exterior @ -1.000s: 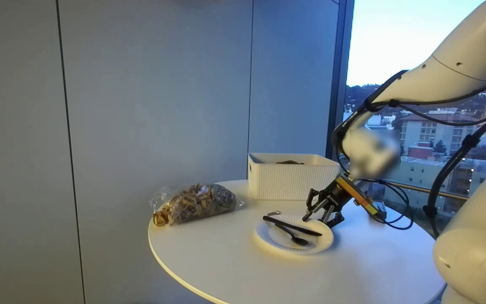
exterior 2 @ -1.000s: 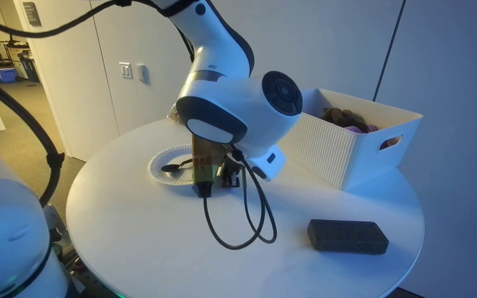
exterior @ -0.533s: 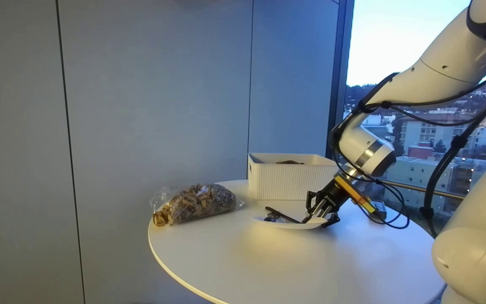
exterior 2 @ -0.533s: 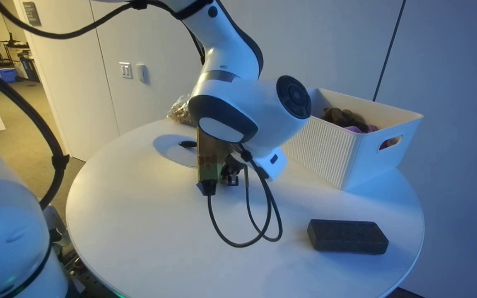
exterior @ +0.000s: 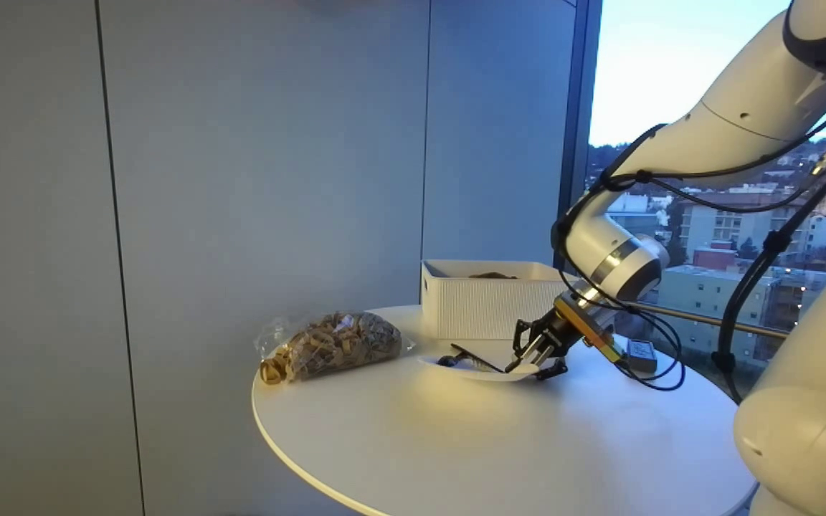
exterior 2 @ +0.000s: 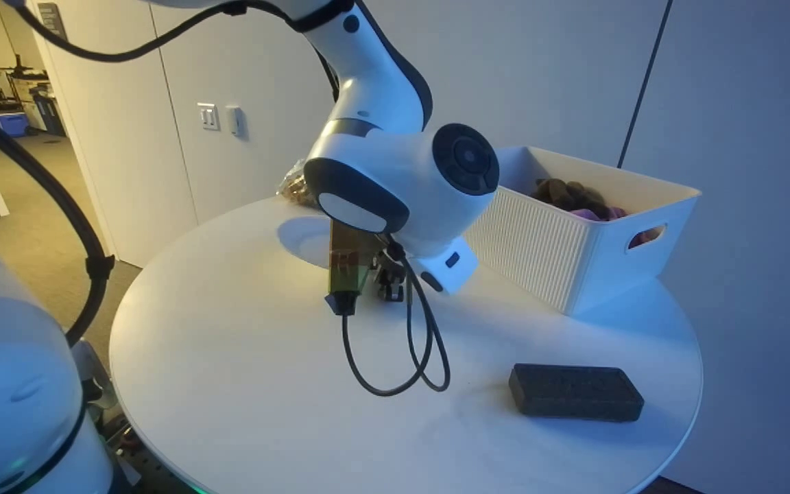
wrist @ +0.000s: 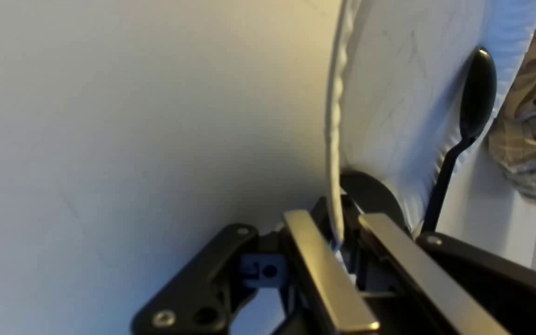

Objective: Put the white plate in the basket

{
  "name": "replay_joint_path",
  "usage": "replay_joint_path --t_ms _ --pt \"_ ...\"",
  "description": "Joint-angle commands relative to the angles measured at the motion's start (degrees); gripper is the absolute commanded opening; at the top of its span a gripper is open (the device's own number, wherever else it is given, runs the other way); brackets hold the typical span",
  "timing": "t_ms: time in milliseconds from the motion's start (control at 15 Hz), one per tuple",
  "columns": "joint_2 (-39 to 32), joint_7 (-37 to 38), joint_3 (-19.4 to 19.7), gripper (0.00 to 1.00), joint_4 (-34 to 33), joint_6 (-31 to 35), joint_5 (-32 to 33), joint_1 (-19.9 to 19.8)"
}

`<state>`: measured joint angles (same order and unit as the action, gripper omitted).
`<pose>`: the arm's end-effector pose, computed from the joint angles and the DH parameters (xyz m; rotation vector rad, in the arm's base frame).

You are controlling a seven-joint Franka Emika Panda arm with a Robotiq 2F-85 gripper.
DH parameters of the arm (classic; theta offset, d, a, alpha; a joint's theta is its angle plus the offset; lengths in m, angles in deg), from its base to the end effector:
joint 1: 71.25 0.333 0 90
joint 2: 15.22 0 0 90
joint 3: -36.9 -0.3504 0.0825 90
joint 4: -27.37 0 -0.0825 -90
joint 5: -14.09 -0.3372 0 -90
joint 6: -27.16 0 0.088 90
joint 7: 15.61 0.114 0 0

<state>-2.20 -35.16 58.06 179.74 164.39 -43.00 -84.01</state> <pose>0.3150 -0.1989 0.3727 -2.1311 1.2018 -0.3216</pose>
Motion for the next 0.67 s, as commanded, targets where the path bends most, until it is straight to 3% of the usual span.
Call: replay_joint_path --t_ms 0,267,600 --pt "2.16 -0.89 -2.89 0.08 1.56 11.36 -7.63 -0.38" --pt "4.11 -2.84 -4.25 0.08 2.31 24.76 -17.17 1.51" --pt "10.73 -12.03 -6.46 0.08 2.69 39.67 -32.53 3.78"
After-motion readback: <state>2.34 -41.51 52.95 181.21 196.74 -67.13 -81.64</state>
